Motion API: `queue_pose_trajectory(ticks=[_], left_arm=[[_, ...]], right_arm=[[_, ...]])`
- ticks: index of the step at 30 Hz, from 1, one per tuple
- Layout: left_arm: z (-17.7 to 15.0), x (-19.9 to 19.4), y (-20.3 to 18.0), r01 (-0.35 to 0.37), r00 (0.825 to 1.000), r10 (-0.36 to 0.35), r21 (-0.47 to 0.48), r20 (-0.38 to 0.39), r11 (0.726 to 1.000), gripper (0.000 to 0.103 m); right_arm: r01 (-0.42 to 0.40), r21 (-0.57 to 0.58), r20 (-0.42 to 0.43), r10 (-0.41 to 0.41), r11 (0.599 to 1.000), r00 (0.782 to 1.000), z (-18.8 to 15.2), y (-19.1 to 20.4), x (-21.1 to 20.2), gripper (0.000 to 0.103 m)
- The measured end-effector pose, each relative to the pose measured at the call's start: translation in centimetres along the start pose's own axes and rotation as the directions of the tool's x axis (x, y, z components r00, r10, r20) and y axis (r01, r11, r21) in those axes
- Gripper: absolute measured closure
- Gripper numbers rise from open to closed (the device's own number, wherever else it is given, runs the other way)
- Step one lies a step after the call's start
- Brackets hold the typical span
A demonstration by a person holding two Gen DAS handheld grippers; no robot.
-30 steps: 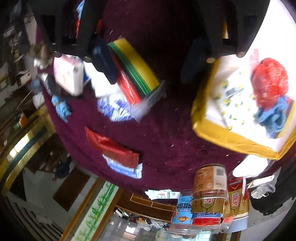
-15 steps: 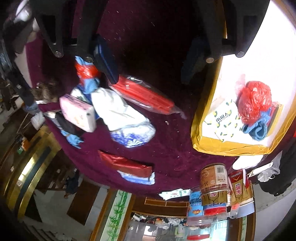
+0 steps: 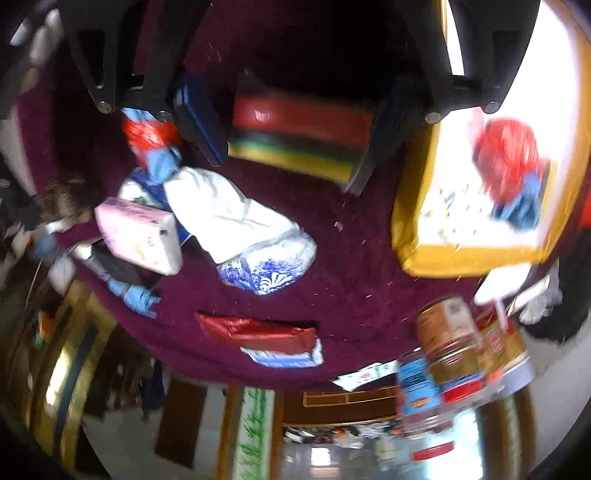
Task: Organize soft objects
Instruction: 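Grasp the striped sponge pack with the left tool and lift it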
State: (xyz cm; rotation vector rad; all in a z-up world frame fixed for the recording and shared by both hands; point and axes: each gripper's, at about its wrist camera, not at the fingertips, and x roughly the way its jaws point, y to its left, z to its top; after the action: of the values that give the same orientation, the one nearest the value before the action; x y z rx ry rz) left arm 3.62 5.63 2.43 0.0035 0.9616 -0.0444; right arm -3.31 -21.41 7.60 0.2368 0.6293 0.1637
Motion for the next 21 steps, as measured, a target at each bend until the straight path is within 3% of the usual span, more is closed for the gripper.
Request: queue_pose_trajectory(ticks=[4, 8, 15, 17, 21], left_arm=[[0.8, 2.5, -0.7, -0.029, 0.996, 0.035, 0.077, -0.081, 0.997, 0.020], [-1.2, 1.0, -1.1, 0.062, 0.989, -0.042, 0.140, -0.140, 0.988, 0.020], [-6.9, -4.0, -2.2, 0.157, 0.978, -0.089, 0.391, -0.187, 0.907, 0.020], [-7.3, -5.9, -1.5, 0.159, 0.983, -0.109, 0.388, -0.149, 0.908, 0.020], [-7.4, -7.9, 0.5, 0.183, 0.980, -0.151, 0.276, -0.132, 0.944, 0.020]], right_arm=[[0.009, -0.006, -0.005, -0.009, 1.000, 1.000, -0.1, 0.0, 0.2, 0.000], [0.006, 0.003, -0.008, -0.006, 1.000, 1.000, -0.1, -0.1, 0.3, 0.000], [0.011, -0.002, -0.011, -0.011, 1.000, 1.000, -0.2, -0.2, 0.4, 0.000], [0.010, -0.003, -0.009, -0.010, 1.000, 1.000, -0.2, -0.2, 0.4, 0.000], [0.011, -0.001, -0.014, -0.011, 1.000, 1.000, -0.2, -0.3, 0.5, 0.000]])
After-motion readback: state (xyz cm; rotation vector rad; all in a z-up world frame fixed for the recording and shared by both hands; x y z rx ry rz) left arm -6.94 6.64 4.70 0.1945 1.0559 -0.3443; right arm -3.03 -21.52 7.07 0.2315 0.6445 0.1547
